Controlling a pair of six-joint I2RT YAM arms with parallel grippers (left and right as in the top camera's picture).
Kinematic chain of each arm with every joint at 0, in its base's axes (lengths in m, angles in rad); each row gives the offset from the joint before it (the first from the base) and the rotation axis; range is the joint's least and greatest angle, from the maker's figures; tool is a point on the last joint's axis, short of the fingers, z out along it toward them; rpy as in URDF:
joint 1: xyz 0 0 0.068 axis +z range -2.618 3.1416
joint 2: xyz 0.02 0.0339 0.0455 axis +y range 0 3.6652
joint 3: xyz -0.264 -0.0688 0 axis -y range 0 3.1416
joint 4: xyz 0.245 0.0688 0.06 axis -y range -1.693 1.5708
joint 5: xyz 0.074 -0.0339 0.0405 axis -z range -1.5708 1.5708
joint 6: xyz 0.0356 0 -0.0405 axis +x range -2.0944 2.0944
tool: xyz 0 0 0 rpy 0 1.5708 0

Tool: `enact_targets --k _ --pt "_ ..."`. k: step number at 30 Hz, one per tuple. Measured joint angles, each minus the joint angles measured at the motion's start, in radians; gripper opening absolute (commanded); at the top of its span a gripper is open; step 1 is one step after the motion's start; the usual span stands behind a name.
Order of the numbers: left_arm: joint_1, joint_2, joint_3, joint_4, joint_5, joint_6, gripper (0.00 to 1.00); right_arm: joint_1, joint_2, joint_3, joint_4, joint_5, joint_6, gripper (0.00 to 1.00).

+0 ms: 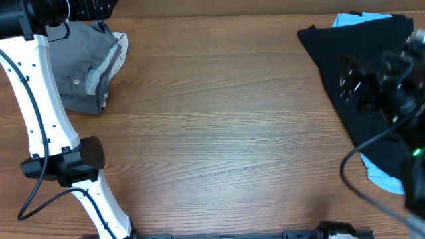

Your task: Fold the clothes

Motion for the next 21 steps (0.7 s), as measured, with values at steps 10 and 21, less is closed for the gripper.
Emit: enact_targets --k 10,21 --pt "0.000 0.000 -0.001 0.000 0.000 0.000 1.00 0.119 -0.413 -0.708 0.507 0.166 0.000 1.00" --pt "0.000 0.000 -0.001 0.000 0.000 0.000 1.00 0.163 -0.722 -1.215 0.843 0.267 0.000 1.00"
